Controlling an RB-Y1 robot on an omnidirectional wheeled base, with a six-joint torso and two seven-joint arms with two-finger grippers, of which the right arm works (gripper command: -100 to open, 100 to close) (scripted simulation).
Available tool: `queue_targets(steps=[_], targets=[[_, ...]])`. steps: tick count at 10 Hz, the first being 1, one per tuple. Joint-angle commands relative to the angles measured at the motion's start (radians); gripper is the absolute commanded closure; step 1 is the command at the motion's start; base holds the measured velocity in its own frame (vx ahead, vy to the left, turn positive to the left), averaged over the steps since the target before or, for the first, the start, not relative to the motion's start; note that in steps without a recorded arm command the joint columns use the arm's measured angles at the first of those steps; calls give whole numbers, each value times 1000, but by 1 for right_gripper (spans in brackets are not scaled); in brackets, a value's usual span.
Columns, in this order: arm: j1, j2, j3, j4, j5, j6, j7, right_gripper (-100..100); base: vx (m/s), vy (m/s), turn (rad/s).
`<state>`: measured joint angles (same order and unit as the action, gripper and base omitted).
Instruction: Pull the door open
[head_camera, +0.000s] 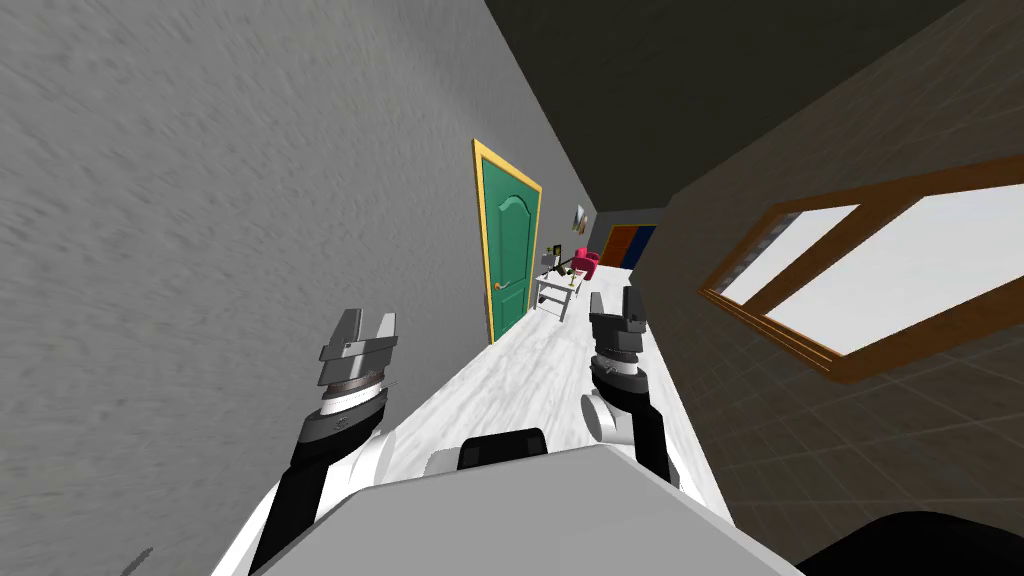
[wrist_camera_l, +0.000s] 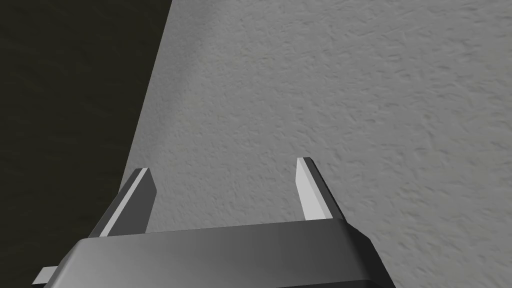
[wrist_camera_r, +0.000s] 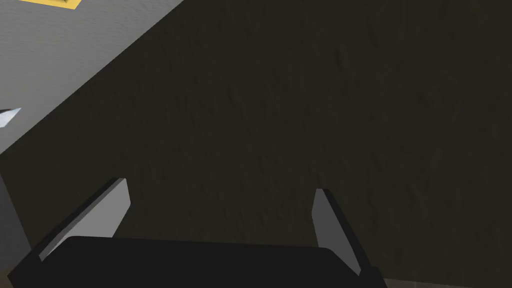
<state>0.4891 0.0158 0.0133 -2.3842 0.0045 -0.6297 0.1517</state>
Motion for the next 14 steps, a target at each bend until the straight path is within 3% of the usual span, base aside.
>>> queue_targets(steps=[1, 9, 14], targets=[[-14, -9, 3, 31, -1, -3, -6, -100, 84, -81, 93], [-90, -50, 22, 204, -7, -18, -40, -100, 75, -19, 65], [-148, -76, 37, 335, -11, -30, -66, -100, 78, -35, 75]])
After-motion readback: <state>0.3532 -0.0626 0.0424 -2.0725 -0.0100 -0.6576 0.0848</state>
